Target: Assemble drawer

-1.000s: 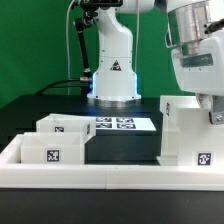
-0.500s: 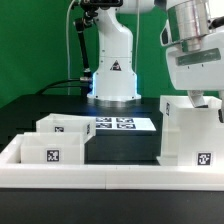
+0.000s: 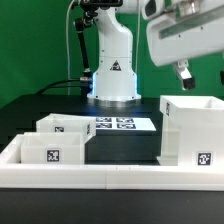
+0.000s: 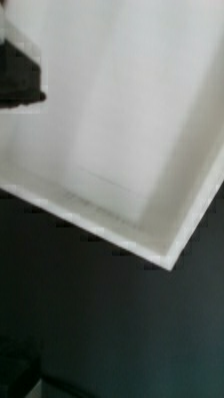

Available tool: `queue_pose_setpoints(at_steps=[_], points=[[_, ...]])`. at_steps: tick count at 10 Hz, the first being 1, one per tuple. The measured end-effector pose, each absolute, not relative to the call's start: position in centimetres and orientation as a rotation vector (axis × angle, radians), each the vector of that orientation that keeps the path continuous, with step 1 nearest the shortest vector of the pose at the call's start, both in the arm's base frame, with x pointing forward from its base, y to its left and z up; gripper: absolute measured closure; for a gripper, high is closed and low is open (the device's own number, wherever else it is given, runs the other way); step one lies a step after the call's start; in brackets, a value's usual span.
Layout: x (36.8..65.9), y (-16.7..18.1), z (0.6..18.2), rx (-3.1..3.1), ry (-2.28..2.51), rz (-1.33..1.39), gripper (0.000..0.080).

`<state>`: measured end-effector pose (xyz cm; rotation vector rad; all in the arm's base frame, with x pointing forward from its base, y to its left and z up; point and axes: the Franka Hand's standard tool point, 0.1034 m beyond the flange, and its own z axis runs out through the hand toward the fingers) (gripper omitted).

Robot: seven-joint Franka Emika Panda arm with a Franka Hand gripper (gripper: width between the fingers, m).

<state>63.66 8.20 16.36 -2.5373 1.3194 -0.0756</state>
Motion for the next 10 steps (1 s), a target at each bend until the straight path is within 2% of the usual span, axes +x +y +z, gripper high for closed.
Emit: queue_pose_setpoints(at_steps=[4, 7, 8, 10], points=[[63.6, 8.1, 16.2, -2.597, 1.211, -0.083, 0.0151], [62.6, 6.4, 15.7, -2.845, 0.633, -0.108, 0.0151], [62.0, 5.5, 15.0, -2.888, 0.474, -0.113, 0.0151], [61.9, 5.5, 14.9, -2.916, 0.299, -0.129, 0.0151]])
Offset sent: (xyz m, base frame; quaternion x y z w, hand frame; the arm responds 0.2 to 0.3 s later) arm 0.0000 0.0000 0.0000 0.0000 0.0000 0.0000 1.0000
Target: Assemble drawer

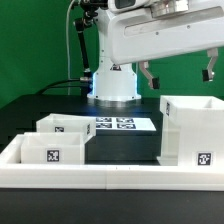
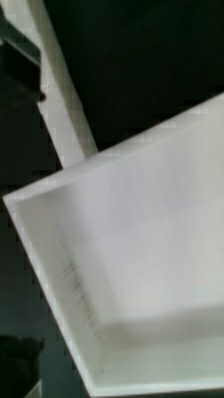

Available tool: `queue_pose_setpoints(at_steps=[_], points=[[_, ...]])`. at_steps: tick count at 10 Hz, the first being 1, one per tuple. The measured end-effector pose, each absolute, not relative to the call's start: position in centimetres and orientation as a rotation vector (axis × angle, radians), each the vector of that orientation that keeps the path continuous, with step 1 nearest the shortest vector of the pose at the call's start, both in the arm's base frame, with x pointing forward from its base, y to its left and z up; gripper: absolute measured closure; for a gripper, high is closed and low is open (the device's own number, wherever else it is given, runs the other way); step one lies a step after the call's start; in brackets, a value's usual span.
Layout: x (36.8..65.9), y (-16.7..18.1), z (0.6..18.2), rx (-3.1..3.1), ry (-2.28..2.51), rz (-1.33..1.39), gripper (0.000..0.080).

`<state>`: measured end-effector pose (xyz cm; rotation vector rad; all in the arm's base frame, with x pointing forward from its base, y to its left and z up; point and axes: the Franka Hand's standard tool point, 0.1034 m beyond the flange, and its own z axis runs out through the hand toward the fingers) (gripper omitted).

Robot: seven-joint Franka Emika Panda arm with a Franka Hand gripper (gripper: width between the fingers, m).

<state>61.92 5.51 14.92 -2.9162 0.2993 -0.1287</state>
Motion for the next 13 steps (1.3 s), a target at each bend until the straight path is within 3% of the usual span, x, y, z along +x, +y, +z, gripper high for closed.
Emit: queue_pose_setpoints(at_steps=[2, 4, 8, 13], points=[[61.6, 4.8, 14.9, -2.963, 0.027, -0.133, 0.0151], [60.7, 1.8, 15.0, -3.029, -0.216, -0.122, 0.0151], [58.5, -4.3, 11.9, -3.059, -0.272, -0.135, 0.0151], [58.3, -4.9, 11.2, -3.056, -0.281, -0.118, 0.0151]])
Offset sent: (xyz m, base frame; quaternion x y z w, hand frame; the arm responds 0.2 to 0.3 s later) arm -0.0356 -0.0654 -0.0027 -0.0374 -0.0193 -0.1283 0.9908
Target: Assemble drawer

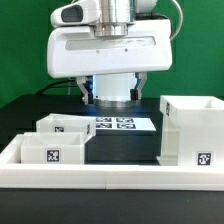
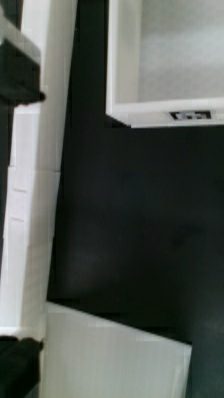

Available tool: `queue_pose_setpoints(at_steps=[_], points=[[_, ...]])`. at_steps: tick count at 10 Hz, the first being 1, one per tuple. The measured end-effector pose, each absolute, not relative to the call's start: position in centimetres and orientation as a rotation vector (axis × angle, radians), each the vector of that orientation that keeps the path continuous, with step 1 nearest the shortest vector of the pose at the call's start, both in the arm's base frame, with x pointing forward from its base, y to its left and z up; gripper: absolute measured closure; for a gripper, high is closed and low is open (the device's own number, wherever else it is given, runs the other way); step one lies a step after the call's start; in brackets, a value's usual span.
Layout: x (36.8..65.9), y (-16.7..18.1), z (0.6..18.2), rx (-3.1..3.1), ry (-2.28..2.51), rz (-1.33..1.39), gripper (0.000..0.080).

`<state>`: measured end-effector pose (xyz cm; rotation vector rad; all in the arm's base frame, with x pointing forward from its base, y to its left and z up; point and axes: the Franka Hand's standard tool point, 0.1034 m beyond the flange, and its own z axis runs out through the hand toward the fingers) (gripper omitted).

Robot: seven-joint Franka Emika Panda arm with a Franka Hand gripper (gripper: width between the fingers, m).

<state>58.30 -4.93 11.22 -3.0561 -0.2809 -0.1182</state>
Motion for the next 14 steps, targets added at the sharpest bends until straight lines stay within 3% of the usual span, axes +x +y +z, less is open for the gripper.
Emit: queue_pose_setpoints(at_steps=[6, 11, 14], points=[[55.7, -9.7, 5.8, -3.092, -0.364, -0.130, 0.0151], [55.6, -9.7, 5.6, -3.092, -0.363, -0.125, 0.0151], [54.9, -9.9, 2.8, -3.110, -0.366, -0.126, 0.0151]])
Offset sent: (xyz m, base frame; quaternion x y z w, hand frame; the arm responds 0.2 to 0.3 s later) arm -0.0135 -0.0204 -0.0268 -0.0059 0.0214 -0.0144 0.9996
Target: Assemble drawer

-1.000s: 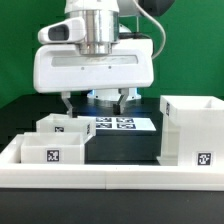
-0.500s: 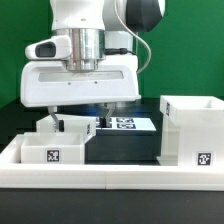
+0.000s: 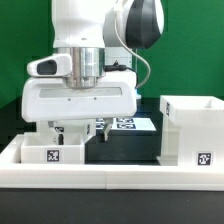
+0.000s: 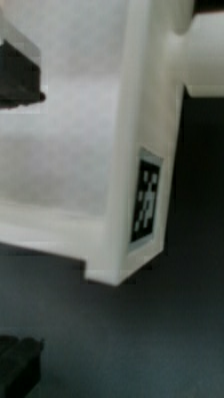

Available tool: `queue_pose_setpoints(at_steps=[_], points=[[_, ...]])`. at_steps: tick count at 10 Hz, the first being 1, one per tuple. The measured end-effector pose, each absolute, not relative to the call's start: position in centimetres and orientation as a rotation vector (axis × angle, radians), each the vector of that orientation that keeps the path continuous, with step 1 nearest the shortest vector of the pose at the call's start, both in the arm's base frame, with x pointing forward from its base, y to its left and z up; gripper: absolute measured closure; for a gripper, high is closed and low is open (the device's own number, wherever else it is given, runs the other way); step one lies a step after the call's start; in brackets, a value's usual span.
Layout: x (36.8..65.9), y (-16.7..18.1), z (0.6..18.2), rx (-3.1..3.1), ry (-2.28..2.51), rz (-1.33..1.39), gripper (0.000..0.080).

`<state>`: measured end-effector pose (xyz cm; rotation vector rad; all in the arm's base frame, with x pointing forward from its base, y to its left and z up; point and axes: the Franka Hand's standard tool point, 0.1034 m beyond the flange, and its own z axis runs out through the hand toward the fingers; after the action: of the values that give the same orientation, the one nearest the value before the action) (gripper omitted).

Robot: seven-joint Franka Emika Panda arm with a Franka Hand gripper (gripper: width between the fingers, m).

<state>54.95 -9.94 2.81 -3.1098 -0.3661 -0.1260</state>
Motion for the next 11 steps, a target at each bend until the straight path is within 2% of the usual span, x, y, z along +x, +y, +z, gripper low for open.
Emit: queue_pose_setpoints(at_steps=[4, 7, 9, 10, 11], points=[[54.2, -10.2, 0.8, -3.129, -0.364, -0.136, 0.0151], [54.1, -10.2, 0.6, -3.128, -0.364, -0.130, 0.0163], [54.1, -10.2, 0.6, -3.128, -0.363, -0.130, 0.0530], [54.1, -10.2, 0.6, -3.128, -0.363, -0.130, 0.0665], [54.2, -9.9, 0.6, -3.124, -0.369, -0.130, 0.0665]])
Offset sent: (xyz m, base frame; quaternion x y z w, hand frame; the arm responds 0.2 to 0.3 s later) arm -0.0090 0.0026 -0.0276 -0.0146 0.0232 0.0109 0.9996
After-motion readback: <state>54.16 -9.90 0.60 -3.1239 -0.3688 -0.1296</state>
